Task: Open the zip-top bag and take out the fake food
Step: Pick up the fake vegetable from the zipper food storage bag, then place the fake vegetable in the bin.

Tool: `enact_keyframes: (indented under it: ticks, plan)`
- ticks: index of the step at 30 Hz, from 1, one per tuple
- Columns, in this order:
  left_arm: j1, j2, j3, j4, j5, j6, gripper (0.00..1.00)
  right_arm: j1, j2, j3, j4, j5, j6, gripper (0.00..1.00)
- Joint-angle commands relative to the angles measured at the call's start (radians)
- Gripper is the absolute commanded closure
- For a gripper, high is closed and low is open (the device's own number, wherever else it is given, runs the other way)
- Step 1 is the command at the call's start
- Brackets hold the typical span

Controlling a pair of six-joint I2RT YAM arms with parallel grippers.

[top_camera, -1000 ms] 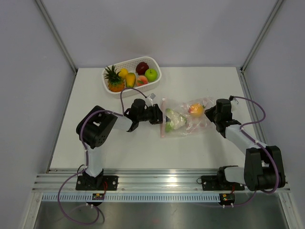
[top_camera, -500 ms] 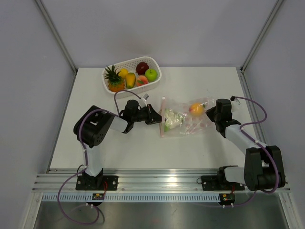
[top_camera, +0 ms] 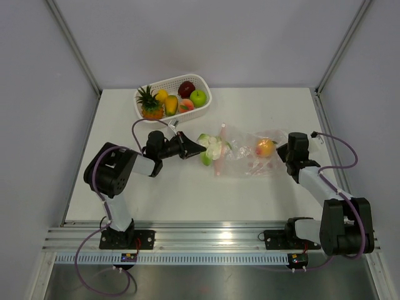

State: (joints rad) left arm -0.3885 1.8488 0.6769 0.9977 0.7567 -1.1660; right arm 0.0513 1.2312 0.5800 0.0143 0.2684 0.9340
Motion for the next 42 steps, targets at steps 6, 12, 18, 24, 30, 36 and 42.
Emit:
enact_keyframes:
  ticks: [6,12,18,24,30,36,42]
  plan:
    - [0.088,-0.100,-0.028,0.081,0.003,0.000,1.00,-0.007,-0.022,-0.011,0.010,0.026,0.015,0.99]
    - [0.157,-0.186,0.019,-0.068,-0.063,0.060,1.00,-0.005,-0.018,-0.014,0.027,-0.015,0.006,0.99]
    - [0.166,-0.191,0.168,-0.221,-0.175,0.071,1.00,-0.007,0.007,-0.034,0.064,-0.054,0.019,1.00]
    - [0.198,-0.079,0.454,-0.401,-0.238,0.104,1.00,-0.007,0.019,-0.034,0.078,-0.092,0.023,1.00]
    - [0.209,0.042,0.641,-0.541,-0.376,0.170,1.00,-0.005,0.016,-0.040,0.095,-0.123,0.039,1.00]
    - [0.214,0.165,0.814,-0.619,-0.487,0.226,1.00,-0.005,0.004,-0.034,0.090,-0.136,0.042,1.00]
    - [0.221,0.222,0.848,-0.627,-0.551,0.212,0.77,-0.007,0.010,-0.029,0.095,-0.146,0.045,1.00]
